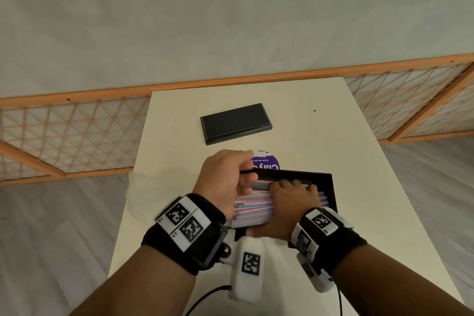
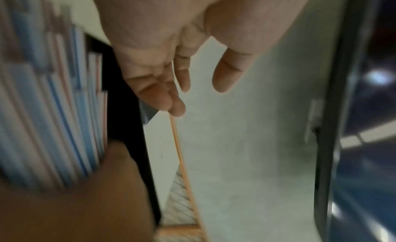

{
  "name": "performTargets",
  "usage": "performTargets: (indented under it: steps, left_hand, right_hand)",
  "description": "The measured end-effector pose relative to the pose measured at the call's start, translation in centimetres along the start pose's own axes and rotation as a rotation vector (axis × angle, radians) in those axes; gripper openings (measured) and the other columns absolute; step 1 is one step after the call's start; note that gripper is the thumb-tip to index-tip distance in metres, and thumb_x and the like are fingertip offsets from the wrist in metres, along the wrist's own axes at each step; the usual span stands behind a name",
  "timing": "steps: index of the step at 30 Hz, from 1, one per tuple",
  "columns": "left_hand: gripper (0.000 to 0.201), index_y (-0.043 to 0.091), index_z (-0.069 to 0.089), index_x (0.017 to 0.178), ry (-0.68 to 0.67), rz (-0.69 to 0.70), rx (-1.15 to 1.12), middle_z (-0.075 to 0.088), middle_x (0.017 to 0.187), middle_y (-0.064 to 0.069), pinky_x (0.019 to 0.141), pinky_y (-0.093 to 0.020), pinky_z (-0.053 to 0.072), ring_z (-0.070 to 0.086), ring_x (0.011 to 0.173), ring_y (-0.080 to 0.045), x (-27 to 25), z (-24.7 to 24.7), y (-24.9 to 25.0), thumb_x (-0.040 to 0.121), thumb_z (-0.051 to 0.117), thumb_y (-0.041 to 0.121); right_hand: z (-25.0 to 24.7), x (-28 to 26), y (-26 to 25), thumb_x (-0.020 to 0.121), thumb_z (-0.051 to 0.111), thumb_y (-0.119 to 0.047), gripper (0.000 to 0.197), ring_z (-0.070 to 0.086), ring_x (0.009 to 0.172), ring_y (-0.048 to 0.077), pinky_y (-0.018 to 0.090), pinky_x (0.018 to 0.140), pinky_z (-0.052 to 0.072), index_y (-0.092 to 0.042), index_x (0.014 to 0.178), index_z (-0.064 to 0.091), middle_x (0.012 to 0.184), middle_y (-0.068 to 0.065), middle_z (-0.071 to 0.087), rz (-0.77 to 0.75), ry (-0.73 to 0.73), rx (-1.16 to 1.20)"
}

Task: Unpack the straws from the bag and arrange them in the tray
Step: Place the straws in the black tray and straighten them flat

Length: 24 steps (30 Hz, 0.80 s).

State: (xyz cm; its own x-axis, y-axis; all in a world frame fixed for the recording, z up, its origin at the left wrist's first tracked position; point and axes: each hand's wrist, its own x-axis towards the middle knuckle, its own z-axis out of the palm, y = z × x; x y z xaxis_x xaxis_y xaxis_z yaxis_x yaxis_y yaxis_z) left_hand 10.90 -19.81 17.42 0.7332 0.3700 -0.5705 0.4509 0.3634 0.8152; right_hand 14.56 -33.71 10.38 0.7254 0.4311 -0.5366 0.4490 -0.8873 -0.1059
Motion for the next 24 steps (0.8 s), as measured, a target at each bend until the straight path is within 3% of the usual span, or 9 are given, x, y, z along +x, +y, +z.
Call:
performTargets:
  steps: [4, 6, 9, 11, 13, 16, 18, 20, 24]
  left_hand:
    - [0.02, 0.019, 0.061, 0.103, 0.272, 0.428, 0.541, 0.067, 0.104, 0.007, 0.077, -0.026, 0.046, 0.062, 0.096, -0.011, 1.1, -2.1, -1.3, 0.093, 0.067, 0.036]
    - [0.033, 0.021, 0.054, 0.121, 0.238, 0.327, 0.493, 0.062, 0.122, 0.004, 0.087, -0.029, 0.043, 0.058, 0.106, -0.013, 1.6, -3.1, -2.2, 0.097, 0.059, 0.043]
    - [0.046, 0.02, 0.047, 0.128, 0.045, 0.153, 0.348, 0.065, 0.112, 0.001, 0.076, -0.024, 0.046, 0.063, 0.09, -0.006, 1.7, -3.3, -4.4, 0.099, 0.049, 0.056]
    - [0.057, 0.024, 0.046, 0.125, -0.031, 0.241, 0.442, 0.066, 0.113, 0.0, 0.076, -0.021, 0.05, 0.067, 0.09, -0.005, 1.7, -3.3, -6.1, 0.09, 0.044, 0.069]
    - [0.07, 0.028, 0.041, 0.139, -0.022, 0.305, 0.503, 0.058, 0.127, 0.01, 0.086, -0.019, 0.046, 0.061, 0.103, -0.003, 1.7, -3.3, -7.1, 0.088, 0.041, 0.075]
    - [0.086, 0.028, 0.016, 0.159, -0.059, 0.343, 0.503, 0.035, 0.139, 0.023, 0.092, 0.001, 0.031, 0.043, 0.116, 0.02, 1.9, -3.3, -6.8, 0.088, 0.033, 0.072]
    - [0.093, 0.037, 0.01, 0.159, -0.168, 0.357, 0.539, 0.026, 0.158, 0.023, 0.118, -0.013, 0.022, 0.028, 0.141, 0.014, 2.3, -3.4, -7.2, 0.081, 0.026, 0.084]
    - [0.086, 0.046, 0.012, 0.156, -0.257, 0.379, 0.628, 0.011, 0.165, 0.024, 0.126, -0.026, 0.002, 0.006, 0.152, 0.006, 2.4, -3.7, -7.8, 0.08, 0.019, 0.087]
    - [0.057, 0.031, 0.047, 0.14, -0.313, 0.494, 0.842, 0.031, 0.148, 0.03, 0.122, -0.023, -0.003, 0.012, 0.145, 0.013, 2.6, -4.0, -8.0, 0.093, 0.031, 0.059]
  right_hand:
    - [-0.3, -0.2, -0.1, 0.047, 0.052, -0.097, 0.115, 0.043, 0.123, 0.025, 0.052, 0.109, 0.033, -0.025, 0.135, 0.04, 0.132, -0.002, 0.047, -0.039, 0.061, -0.003]
    - [0.1, 0.0, -0.1, 0.047, 0.055, -0.096, 0.115, 0.042, 0.125, 0.024, 0.049, 0.111, 0.031, -0.026, 0.137, 0.038, 0.135, -0.003, 0.047, -0.07, 0.057, 0.054]
    - [0.5, 0.5, -0.2, 0.042, 0.056, -0.096, 0.121, 0.043, 0.128, 0.024, 0.049, 0.112, 0.03, -0.026, 0.138, 0.035, 0.138, -0.003, 0.048, -0.057, 0.036, 0.081]
    - [-0.1, 0.7, -0.5, 0.042, 0.057, -0.095, 0.118, 0.045, 0.126, 0.025, 0.05, 0.111, 0.03, -0.027, 0.136, 0.039, 0.135, -0.003, 0.051, -0.055, 0.024, 0.035]
    - [-0.7, 0.7, -0.8, 0.042, 0.056, -0.095, 0.113, 0.047, 0.123, 0.025, 0.05, 0.11, 0.03, -0.028, 0.133, 0.046, 0.131, -0.002, 0.054, -0.065, 0.012, -0.01]
    - [-0.6, 0.7, -1.0, 0.042, 0.053, -0.097, 0.111, 0.044, 0.123, 0.024, 0.052, 0.109, 0.031, -0.029, 0.129, 0.052, 0.13, -0.002, 0.05, -0.068, 0.016, -0.016]
    - [-0.2, 0.6, -1.2, 0.043, 0.055, -0.096, 0.113, 0.045, 0.125, 0.024, 0.053, 0.111, 0.029, -0.027, 0.132, 0.047, 0.133, -0.002, 0.051, -0.05, -0.003, 0.009]
    - [-0.2, 0.4, -1.6, 0.043, 0.056, -0.095, 0.113, 0.048, 0.126, 0.025, 0.056, 0.112, 0.025, -0.025, 0.131, 0.042, 0.132, -0.004, 0.054, -0.031, -0.008, -0.003]
    - [-1.1, 0.7, -2.1, 0.037, 0.048, -0.099, 0.112, 0.058, 0.11, 0.023, 0.056, 0.105, 0.025, -0.025, 0.122, 0.046, 0.112, -0.009, 0.063, 0.006, -0.021, -0.106]
